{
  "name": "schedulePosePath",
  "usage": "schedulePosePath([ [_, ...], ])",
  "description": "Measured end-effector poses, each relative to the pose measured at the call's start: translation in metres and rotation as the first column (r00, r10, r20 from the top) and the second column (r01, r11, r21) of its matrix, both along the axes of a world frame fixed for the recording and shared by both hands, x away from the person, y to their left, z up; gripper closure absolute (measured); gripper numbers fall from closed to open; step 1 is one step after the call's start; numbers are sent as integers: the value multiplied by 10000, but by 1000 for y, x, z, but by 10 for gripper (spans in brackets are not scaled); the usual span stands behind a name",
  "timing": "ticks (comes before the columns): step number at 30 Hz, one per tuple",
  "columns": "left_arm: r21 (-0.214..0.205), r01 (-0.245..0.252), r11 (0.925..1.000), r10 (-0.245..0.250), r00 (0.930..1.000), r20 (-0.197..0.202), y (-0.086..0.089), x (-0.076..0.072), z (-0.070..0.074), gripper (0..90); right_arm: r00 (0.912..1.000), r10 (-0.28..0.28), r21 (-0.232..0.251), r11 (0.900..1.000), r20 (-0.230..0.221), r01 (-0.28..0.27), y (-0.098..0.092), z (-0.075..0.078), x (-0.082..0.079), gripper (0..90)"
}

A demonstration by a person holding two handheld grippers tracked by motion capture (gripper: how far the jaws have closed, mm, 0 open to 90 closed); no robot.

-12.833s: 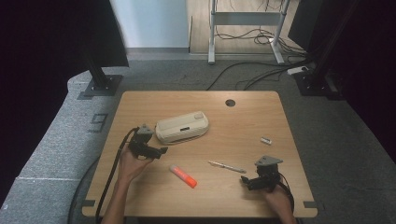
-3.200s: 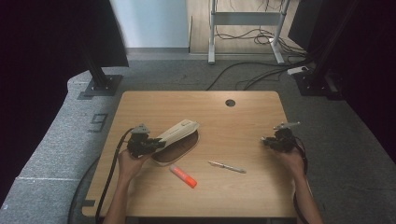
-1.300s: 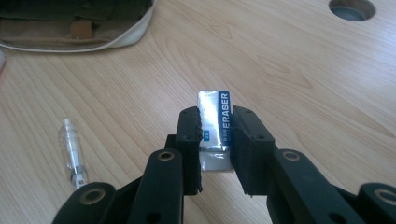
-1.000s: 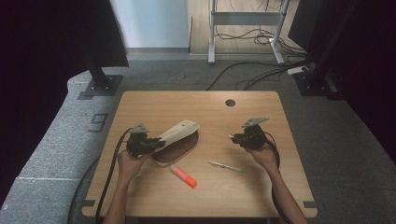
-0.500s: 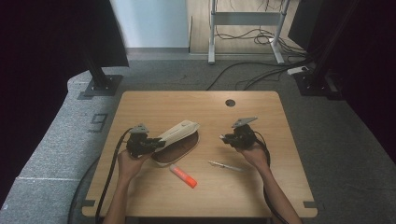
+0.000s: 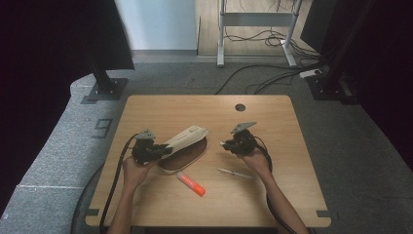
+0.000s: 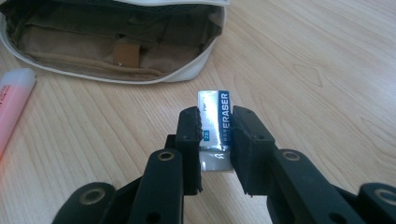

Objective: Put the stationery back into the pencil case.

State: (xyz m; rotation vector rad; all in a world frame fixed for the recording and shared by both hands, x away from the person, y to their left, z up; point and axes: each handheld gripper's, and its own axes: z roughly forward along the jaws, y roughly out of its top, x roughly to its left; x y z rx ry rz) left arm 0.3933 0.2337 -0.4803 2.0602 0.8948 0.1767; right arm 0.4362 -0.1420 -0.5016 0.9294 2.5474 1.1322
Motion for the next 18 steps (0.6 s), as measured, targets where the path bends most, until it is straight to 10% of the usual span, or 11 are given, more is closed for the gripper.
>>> schedulePosePath([
  [18, -11, 2, 10000, -2, 10000, -1, 0, 0, 0, 747, 9993, 378, -164, 9992, 25, -377, 34, 0, 7, 716],
])
